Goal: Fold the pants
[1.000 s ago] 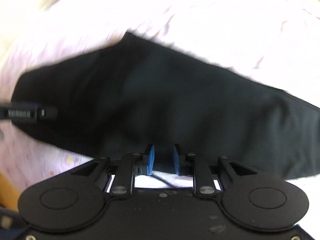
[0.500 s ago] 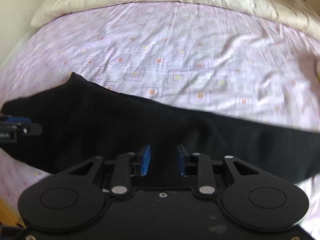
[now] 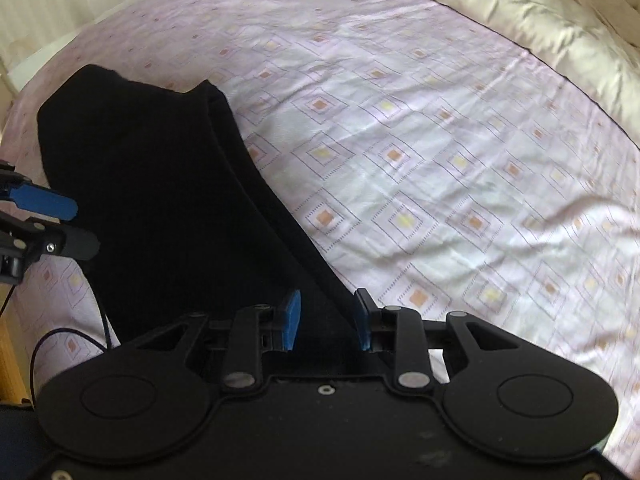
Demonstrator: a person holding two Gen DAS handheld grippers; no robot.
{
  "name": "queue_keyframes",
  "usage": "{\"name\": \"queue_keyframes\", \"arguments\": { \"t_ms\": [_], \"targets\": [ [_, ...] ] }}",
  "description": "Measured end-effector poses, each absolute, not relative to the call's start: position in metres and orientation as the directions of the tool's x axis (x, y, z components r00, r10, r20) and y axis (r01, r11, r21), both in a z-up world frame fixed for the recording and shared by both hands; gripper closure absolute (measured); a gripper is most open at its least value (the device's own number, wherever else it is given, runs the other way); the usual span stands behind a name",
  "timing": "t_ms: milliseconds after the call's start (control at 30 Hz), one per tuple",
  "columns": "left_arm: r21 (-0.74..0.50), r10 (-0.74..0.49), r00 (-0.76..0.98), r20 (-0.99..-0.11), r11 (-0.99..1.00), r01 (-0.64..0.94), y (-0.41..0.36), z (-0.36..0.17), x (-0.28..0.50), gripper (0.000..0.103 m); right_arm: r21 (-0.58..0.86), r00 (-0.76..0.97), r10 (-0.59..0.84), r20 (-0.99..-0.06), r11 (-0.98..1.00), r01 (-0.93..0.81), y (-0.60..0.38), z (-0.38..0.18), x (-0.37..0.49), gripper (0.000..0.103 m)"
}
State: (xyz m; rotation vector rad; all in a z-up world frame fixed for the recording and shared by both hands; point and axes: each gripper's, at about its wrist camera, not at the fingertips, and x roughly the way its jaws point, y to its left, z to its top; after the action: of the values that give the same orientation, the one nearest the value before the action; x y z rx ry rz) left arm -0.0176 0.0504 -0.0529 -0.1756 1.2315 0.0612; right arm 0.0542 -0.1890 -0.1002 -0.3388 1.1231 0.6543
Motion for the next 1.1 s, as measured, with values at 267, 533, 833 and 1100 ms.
{"name": "queue_keyframes", "arguments": {
  "t_ms": [267,533,833,1100],
  "targets": [
    [-0.086,-0.037,0.307,-0.951,0.985,-0.149,0.065,-0.06,0.0,0.057,0.136,0.17,0.369,-0.914,0.672,-0.728,-0.158,-0.116,0.068,0.071],
    [-0.089,-0.052,0.303,-0.952,0.99,-0.108,0.068,-0.071,0.026,0.057,0.112,0.195,0.338,-0.921,0.708,-0.697,-0.152,-0.116,0.076,0.1],
    [-0.1,-0.076,0.29,-0.954,0.993,-0.069,0.062,-0.087,0.064,0.057,0.151,0.241,0.319,-0.917,0.834,-0.531,-0.162,-0.106,0.089,0.085],
    [-0.084,-0.072,0.267,-0.961,0.996,-0.034,0.071,-0.107,0.084,0.057,0.183,0.253,0.283,-0.925,0.917,-0.355,-0.203,-0.083,0.037,0.085]
  ]
}}
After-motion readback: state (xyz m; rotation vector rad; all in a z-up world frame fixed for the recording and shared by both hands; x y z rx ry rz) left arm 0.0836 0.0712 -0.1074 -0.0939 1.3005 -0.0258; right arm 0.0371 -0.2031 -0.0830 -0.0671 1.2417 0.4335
